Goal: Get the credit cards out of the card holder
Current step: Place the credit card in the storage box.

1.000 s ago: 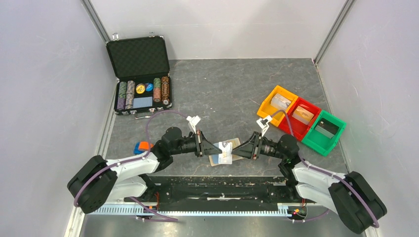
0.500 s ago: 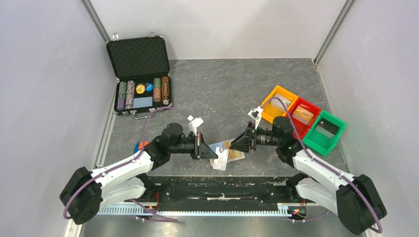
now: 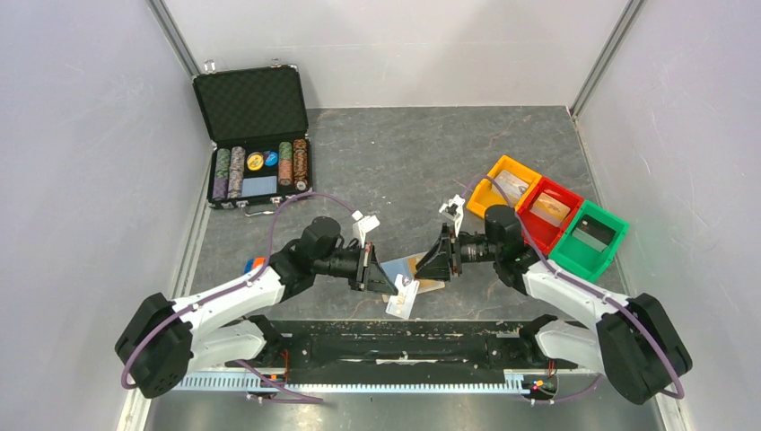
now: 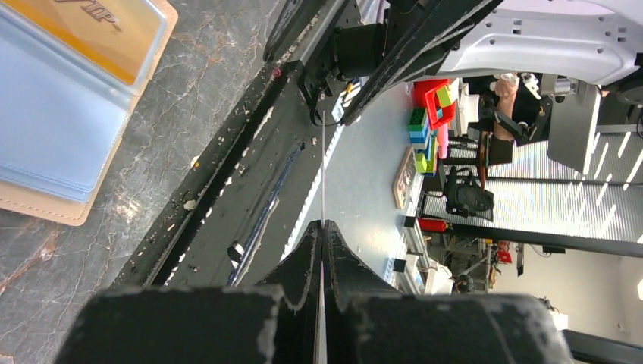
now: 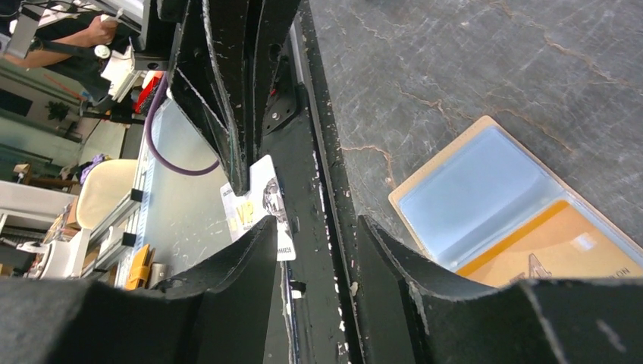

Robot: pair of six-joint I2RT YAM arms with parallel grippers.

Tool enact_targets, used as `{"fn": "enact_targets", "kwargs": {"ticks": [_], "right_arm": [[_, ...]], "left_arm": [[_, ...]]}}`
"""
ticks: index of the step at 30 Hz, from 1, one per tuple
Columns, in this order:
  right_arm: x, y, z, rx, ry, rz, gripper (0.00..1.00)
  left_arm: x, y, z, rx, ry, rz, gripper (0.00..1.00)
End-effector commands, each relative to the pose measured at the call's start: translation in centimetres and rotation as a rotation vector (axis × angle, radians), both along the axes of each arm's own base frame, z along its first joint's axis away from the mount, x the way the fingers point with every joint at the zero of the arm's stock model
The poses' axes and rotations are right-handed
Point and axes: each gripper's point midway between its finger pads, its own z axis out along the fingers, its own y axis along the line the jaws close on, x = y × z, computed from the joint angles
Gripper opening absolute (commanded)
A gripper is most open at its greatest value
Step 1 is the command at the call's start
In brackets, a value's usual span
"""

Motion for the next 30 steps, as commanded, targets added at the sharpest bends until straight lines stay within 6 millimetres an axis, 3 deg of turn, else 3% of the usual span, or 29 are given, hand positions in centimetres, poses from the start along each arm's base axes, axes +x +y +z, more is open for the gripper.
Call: {"fn": "enact_targets", "kwargs": {"ticks": [1,7,12,20,25,30], "right_arm": [[-0.2,1.1,2.4,0.072,-0.088,0.087,0.46],[-1.7,1.5,2.2,0.103,-0.074,0.121,0.45],[-4.0,1.5,3.6,0.221,-0.038,0.176,0.41],[-3.8,1.6,3.2,0.226,-0.014,0.169,0.43],[-4.2,1.5,2.8,0.213,0.009,0.188,0.29],[-3.1,1.8,1.9,0.149,0.000,0.166,0.11]], "left_arm": [[-0.4,-0.5,2.0,-0.051,-0.051,-0.072,0.02],[-0.4,-0.7,1.6,-0.043,-0.029,-0.095,0.02],[-0.6,-0.9,2.0,-0.064,-0.032,-0.111,0.02],[-0.6,-1.1,2.4,-0.076,-0.035,-0.128,0.02],[-0.6,-1.0,2.5,-0.082,-0.039,-0.126,0.02],[-0.4,-1.2,2.5,-0.079,-0.041,-0.124,0.02]]}}
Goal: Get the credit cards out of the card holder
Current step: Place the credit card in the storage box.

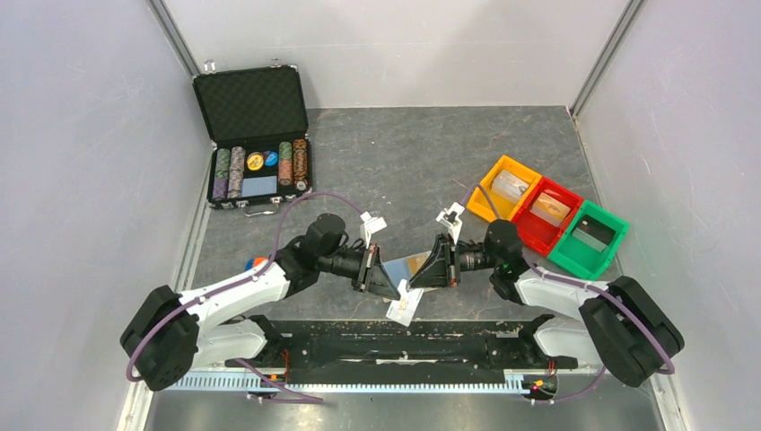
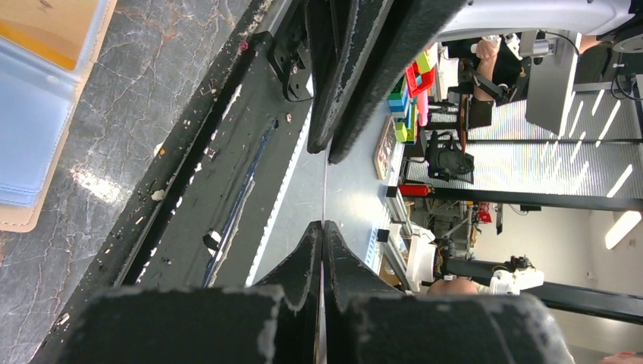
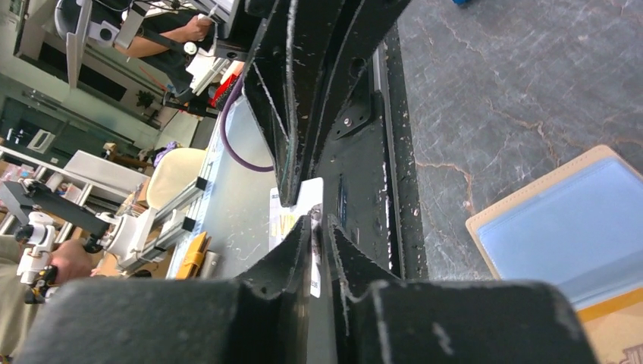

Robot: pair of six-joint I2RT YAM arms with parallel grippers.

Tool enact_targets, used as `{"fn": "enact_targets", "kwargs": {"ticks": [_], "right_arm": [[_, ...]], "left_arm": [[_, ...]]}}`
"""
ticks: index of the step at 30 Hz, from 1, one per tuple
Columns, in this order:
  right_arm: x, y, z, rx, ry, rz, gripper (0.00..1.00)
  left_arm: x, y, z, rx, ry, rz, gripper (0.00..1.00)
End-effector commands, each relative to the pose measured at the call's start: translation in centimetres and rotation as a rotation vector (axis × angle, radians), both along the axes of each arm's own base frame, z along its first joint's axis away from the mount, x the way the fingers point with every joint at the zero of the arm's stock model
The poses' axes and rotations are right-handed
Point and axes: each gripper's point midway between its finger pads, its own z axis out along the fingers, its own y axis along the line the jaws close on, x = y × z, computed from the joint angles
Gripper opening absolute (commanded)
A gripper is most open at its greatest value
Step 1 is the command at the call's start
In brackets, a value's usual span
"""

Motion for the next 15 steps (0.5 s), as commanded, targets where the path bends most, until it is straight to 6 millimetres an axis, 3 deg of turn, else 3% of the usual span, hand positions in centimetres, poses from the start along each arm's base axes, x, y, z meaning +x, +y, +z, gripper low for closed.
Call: {"fn": "enact_targets", "kwargs": {"ticks": [1,3,6,11,15], "right_arm": [[0.7,0.4,0.0,-0.035,-0.058,0.013,0.07],[0.9,0.4,-0.3,-0.054,-0.064,0.011,0.01],[0.8,0.4,-0.3,-0.059,-0.060,0.008,0.00],[2.2,0.5,0.6,-0.063,-0.072,-0.082,0.00],[4.1,0.2,1.4,-0.072,-0.069,-0.175,0.00]], "left_arm": [[0.9,-0.8,1.7,-0.051,-0.081,-0.017,0.02],[1.0,-0.9,1.8,-0.052,-0.084,-0.016,0.02],[1.3,-0.9,1.8,-0.037,-0.091,-0.012,0.04],[2.5,-0.2,1.0,0.068,-0.143,0.053,0.50],[3.6,0.9,0.9,0.158,-0.205,0.111,0.76]]}}
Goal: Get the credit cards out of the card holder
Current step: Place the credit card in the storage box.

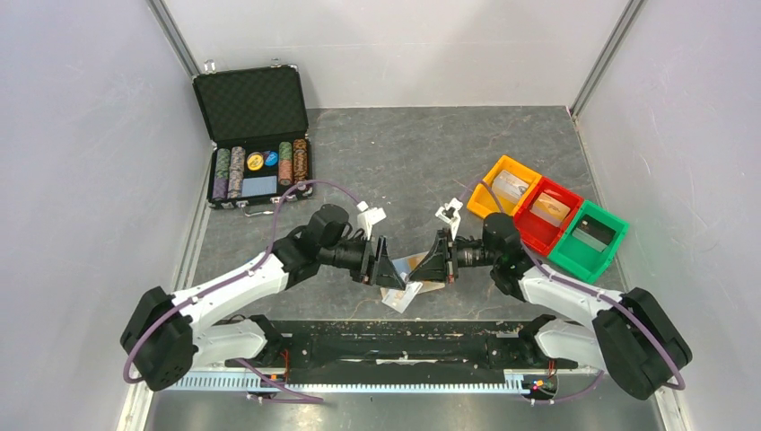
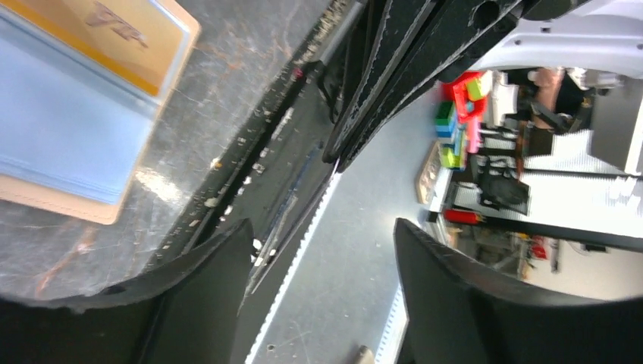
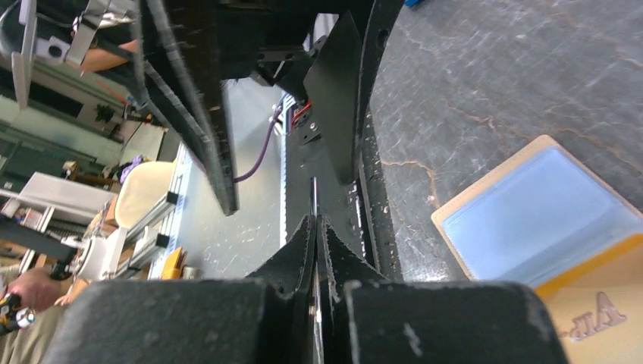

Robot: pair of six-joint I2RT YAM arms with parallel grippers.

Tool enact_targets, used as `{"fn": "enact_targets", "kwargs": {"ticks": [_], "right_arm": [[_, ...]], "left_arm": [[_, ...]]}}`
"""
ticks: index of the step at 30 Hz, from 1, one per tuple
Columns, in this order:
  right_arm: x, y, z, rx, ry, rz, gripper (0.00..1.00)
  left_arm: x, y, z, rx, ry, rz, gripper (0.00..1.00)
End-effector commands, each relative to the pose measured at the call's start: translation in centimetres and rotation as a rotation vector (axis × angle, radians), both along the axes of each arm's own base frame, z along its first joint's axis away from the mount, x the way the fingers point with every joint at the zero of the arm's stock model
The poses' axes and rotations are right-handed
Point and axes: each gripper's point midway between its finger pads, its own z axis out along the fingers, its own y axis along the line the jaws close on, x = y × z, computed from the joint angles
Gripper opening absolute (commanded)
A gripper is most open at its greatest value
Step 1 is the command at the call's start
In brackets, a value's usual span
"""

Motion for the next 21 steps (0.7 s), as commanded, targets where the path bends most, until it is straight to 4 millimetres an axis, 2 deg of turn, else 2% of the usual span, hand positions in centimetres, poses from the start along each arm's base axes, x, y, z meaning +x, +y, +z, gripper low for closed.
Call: {"fn": "enact_targets", "kwargs": {"ticks": [1,3,9,12,16,21], "right_arm": [[3.2,-0.2,1.9,0.002,-0.053,-0.123,0.00],[4.5,-0.7,2.1,-0.014,-0.048,-0.179,0.00],[10.1,-4.0,2.5,-0.062,-0.042,-0.457,0.00],[13.3,-6.7,2.7,-0.091,-0.034,-0.632,0.00],[17.7,-11.9,3.6,-0.131,-0.055,-0.906,0.00],[21.9,-19.4,4.6,-0.149,-0.049,-1.251,0.00]], "left_arm": [[2.1,1.1,1.3,0.088,-0.156,0.069,0.87],[2.7,1.9,1.7,0.136,-0.194,0.103,1.00],[5.4,5.6,3.2,0.295,-0.345,0.285,1.00],[6.6,8.0,3.5,0.367,-0.421,0.395,1.00],[7.4,11.1,4.0,0.428,-0.499,0.520,1.00],[6.8,12.5,4.6,0.398,-0.558,0.554,1.00]]}}
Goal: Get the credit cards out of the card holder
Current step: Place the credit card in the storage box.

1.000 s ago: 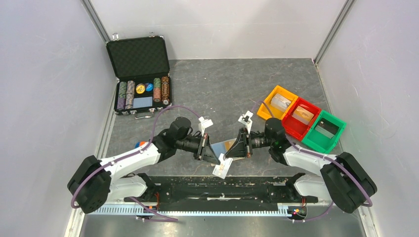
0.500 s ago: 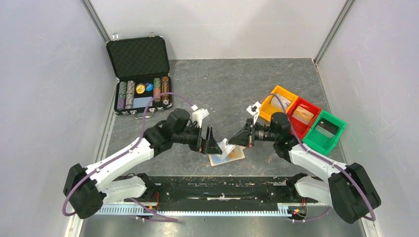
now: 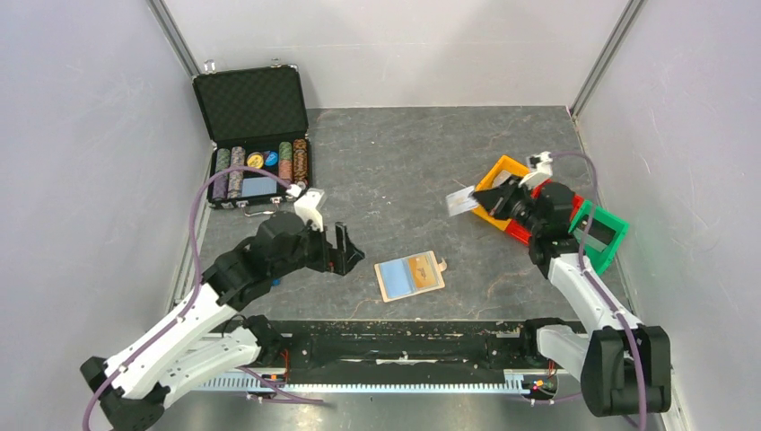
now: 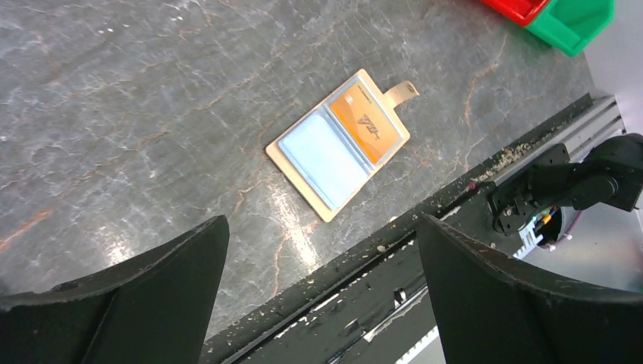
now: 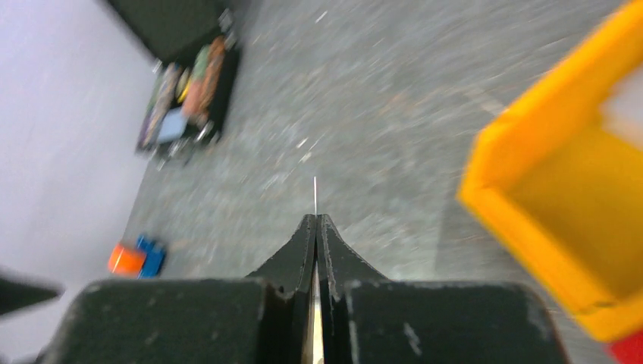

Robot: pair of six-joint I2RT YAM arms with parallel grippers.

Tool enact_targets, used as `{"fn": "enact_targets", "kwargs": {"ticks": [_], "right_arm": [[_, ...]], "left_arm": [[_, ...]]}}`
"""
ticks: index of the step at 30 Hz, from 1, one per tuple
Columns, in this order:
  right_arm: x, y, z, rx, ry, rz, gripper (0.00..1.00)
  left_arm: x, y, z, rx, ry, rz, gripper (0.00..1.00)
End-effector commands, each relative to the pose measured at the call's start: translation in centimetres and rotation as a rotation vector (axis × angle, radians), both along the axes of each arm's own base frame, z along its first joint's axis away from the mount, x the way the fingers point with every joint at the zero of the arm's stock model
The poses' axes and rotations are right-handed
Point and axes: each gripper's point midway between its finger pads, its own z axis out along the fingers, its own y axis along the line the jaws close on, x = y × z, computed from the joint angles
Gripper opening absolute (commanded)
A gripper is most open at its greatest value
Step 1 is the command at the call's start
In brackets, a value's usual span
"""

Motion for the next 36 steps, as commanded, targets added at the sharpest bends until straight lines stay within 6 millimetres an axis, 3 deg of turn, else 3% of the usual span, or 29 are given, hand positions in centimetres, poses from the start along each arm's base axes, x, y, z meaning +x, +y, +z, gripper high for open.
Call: {"fn": "enact_targets", "kwargs": {"ticks": [1,2,8,13,20,27,36], "right_arm": [[4.2,-6.7,2.6,-0.039,-0.062,-0.336,0.00],[4.8,-8.4,2.8,-0.037,-0.065,-0.403,0.00],[6.4,-14.5,2.3,-0.038,-0.055,-0.703,0.00],[6.5,-17.0,1.3,-0.001,-0.061,-0.856,0.00],[7.1,-17.9,-1.0,0.075,-0.015,-0.934,0.00],[9.2,-18.2,-3.2,0.102,0.033,-0.956,0.00],[10.5,-18.2,-4.9,0.196,0.038,-0.982,0.00]], "left_arm": [[0.5,2.6,-0.3,0.070,-0.090,0.061,1.00],[0.3,2.7,-0.3,0.063,-0.093,0.063,1.00],[0.0,2.9,-0.4,0.063,-0.091,0.057,1.00],[-0.3,2.7,-0.7,0.067,-0.073,0.036,1.00],[-0.4,2.6,-0.4,0.063,-0.079,0.028,1.00],[-0.5,2.7,-0.2,0.052,-0.087,0.030,1.00],[-0.6,2.6,-0.2,0.046,-0.090,0.019,1.00]]}}
